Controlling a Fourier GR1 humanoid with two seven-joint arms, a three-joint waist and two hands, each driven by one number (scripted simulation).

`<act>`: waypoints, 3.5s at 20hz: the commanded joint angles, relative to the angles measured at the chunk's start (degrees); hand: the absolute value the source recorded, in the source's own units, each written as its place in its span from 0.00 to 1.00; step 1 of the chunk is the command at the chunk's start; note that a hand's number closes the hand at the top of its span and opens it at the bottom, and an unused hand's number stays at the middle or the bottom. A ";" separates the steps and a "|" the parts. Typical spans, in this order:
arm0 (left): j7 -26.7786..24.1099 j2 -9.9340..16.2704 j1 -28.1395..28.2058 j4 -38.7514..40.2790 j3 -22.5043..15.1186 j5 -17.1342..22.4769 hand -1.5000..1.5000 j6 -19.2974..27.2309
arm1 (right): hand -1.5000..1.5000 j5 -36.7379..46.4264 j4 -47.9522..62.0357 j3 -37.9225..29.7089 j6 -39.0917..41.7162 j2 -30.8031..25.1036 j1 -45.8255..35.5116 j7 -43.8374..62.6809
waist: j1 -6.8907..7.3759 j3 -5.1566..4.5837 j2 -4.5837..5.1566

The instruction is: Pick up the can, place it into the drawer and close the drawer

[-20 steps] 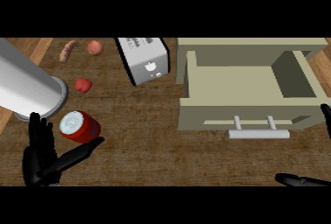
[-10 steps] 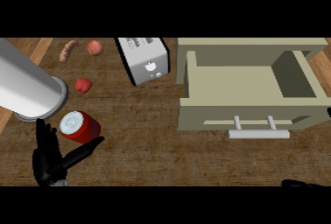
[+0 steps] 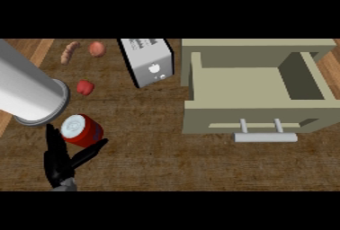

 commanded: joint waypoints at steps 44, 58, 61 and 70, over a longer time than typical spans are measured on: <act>-17.97 3.64 -34.97 44.03 -2.62 1.12 1.00 -26.84 | 0.00 1.68 -0.03 -3.27 2.59 0.84 -3.23 0.50 | -0.81 -0.01 0.14; 4.79 -1.56 -41.49 21.06 -11.45 -0.71 1.00 -19.36 | 0.00 -0.43 -2.26 -7.40 1.80 -2.28 -5.64 4.69 | 0.78 0.09 -0.61; 12.33 -1.60 -40.81 12.95 -13.72 -0.22 1.00 -18.31 | 0.00 3.72 0.06 -4.21 2.11 1.21 -2.17 -0.09 | 1.00 0.10 -0.58; 26.78 -0.34 -53.24 6.56 -17.44 0.96 1.00 -9.39 | 0.00 3.10 -0.63 -4.72 0.66 -0.13 -5.88 3.84 | -0.01 0.05 -0.11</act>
